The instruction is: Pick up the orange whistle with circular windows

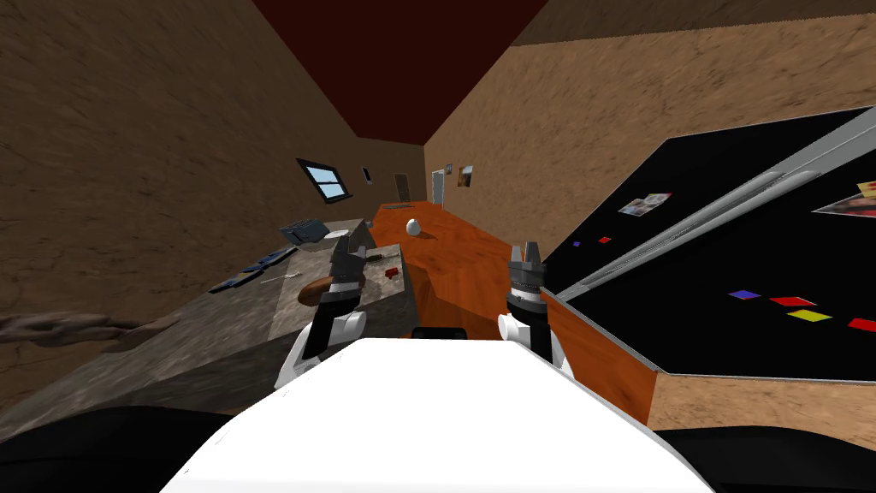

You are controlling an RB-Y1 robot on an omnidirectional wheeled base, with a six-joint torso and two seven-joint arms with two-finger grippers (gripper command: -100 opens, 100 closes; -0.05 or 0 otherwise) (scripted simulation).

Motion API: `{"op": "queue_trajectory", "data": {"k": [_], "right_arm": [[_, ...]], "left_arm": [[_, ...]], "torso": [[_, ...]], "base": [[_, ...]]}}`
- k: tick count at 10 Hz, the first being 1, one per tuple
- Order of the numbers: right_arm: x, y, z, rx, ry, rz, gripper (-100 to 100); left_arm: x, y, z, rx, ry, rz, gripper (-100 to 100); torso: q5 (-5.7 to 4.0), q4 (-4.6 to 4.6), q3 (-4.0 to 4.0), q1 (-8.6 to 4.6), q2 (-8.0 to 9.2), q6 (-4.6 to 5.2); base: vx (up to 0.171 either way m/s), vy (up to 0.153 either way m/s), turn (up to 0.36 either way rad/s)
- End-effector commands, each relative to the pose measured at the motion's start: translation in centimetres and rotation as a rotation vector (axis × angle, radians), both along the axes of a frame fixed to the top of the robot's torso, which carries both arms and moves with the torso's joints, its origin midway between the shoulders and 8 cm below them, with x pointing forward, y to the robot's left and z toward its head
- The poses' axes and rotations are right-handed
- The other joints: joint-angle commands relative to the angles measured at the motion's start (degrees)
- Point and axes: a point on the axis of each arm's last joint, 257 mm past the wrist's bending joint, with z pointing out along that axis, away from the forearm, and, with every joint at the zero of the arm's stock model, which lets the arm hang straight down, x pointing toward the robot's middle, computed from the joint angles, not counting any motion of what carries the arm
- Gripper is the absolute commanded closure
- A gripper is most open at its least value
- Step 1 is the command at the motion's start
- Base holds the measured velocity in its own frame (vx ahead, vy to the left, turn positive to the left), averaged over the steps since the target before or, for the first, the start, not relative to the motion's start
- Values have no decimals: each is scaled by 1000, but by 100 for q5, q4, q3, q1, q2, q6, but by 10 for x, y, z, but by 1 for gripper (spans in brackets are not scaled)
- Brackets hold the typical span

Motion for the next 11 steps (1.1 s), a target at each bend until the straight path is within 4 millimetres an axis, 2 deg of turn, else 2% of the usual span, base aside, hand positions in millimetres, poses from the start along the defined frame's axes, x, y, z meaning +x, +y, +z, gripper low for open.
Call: {"op": "queue_trajectory", "data": {"k": [1, 4, 5, 6, 7, 8, 11], "right_arm": [[0, 0, 0, 0, 0, 0, 0], [0, 0, 0, 0, 0, 0, 0], [0, 0, 0, 0, 0, 0, 0], [0, 0, 0, 0, 0, 0, 0], [0, 0, 0, 0, 0, 0, 0], [0, 0, 0, 0, 0, 0, 0], [0, 0, 0, 0, 0, 0, 0]], "left_arm": [[5, 18, -9, -5, 46, 36, -100], [11, 34, -23, -23, 114, 70, -100], [12, 49, -31, -36, 150, 97, -100], [13, 50, -34, -40, 162, 100, -100], [13, 64, -41, -55, 196, 126, -100], [14, 65, -45, -60, 213, 130, -100], [12, 95, -62, -103, 286, 180, -100]], "torso": [[0, 0, 0, 0, 0, 0], [0, -1, -2, 1, -3, 0], [2, 0, 1, 12, 3, -1], [2, 1, 3, 8, 5, 0], [2, 1, 3, 13, 5, -1], [2, 0, -1, 8, -2, -1], [2, -1, -2, 13, -2, -1]], "base": [[59, -164, -103], [35, -107, -31], [20, -99, -61], [27, -88, -25], [51, -102, -53], [51, -87, -22], [46, -96, -44]]}}
